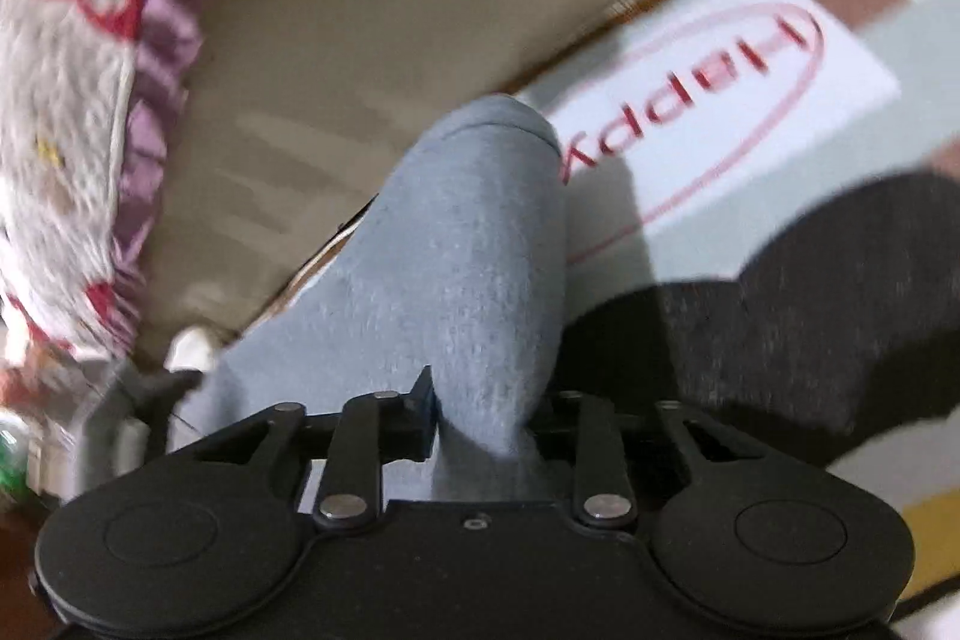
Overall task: Fold clothes
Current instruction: 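Lift the grey sock with the right gripper toward the folded garment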
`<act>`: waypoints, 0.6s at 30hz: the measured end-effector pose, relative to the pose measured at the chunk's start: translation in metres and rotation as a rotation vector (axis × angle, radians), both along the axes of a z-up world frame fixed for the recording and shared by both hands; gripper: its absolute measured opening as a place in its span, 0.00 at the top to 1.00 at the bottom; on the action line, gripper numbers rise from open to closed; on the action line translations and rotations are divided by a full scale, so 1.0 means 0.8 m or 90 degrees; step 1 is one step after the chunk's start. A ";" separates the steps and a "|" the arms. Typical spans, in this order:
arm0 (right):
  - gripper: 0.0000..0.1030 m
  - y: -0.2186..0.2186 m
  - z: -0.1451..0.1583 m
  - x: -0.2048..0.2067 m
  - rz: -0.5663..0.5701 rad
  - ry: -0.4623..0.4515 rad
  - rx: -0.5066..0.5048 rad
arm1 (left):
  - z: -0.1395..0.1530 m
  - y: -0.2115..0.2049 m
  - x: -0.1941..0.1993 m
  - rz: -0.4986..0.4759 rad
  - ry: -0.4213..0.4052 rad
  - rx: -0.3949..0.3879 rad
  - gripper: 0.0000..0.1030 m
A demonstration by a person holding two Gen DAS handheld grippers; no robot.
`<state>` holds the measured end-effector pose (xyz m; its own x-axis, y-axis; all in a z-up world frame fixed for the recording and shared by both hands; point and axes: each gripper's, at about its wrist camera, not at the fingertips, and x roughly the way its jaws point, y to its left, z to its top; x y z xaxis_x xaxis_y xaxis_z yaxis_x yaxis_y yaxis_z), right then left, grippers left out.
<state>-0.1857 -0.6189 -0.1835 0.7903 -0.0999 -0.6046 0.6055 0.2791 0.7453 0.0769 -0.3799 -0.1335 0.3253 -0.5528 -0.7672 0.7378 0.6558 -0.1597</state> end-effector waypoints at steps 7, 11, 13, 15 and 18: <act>0.44 0.014 -0.021 -0.007 0.005 -0.014 0.034 | -0.018 -0.019 -0.017 0.039 0.015 -0.002 0.31; 0.34 0.023 -0.025 0.011 0.018 -0.047 -0.054 | -0.022 -0.009 -0.015 0.032 -0.006 -0.025 0.31; 0.54 0.027 -0.019 0.033 0.031 -0.025 -0.132 | -0.022 -0.002 -0.018 0.021 -0.030 -0.036 0.32; 0.75 0.035 -0.004 0.040 0.035 -0.020 -0.159 | -0.018 0.006 -0.020 0.015 -0.051 -0.041 0.33; 0.79 0.048 0.043 0.017 0.029 -0.099 -0.151 | -0.008 -0.001 -0.018 -0.001 0.001 -0.053 0.40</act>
